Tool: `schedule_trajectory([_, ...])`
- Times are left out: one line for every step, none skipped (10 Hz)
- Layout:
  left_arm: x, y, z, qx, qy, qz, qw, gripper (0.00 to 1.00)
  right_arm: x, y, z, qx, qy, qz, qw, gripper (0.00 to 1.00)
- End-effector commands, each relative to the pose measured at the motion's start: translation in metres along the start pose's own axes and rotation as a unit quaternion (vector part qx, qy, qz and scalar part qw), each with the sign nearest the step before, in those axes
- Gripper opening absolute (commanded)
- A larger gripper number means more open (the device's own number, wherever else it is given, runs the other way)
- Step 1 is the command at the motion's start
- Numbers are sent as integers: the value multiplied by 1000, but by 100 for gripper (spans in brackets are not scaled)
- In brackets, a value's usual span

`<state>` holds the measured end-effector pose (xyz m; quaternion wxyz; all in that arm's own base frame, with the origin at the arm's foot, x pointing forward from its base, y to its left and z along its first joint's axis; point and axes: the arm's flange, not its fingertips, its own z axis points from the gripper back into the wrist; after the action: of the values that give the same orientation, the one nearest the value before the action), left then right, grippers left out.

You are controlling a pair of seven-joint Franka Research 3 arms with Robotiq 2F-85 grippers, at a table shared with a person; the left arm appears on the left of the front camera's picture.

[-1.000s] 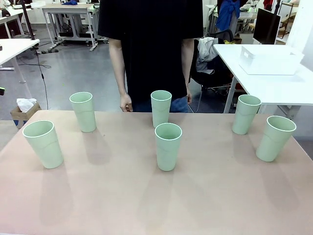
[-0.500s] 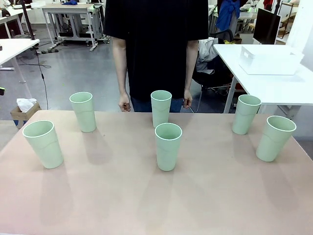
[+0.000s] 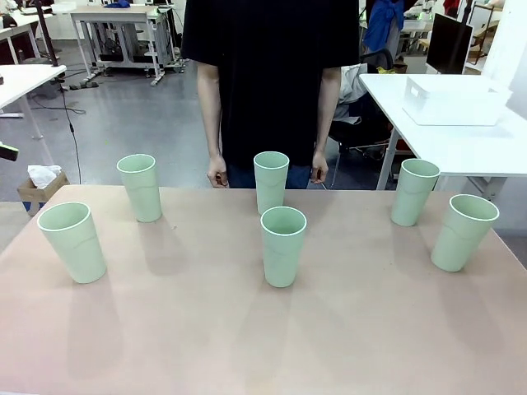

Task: Stack the cups and store them in the basket.
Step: Pick up two Reusable plastic cups , one in each hand.

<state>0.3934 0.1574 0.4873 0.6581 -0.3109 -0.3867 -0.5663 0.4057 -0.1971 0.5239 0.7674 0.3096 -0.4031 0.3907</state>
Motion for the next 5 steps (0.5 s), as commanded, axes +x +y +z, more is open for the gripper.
schedule_trajectory([-15,61,17,-67,28,-30,997,100,8,-70,-7,92,16,12,996,100])
schedule_trajectory([-26,81,17,-88,30,-45,995,100,2,-89,-15,105,24,29,994,100])
schedule_trajectory([-39,93,16,-98,26,-51,994,100,-6,-105,-20,132,18,51,990,100])
schedule_trajectory([-92,117,3,-144,-19,-95,985,100,-46,-146,-38,198,-14,95,976,100])
schedule_trajectory([-96,119,1,-141,-14,-94,986,100,-50,-148,-39,200,-14,99,975,100])
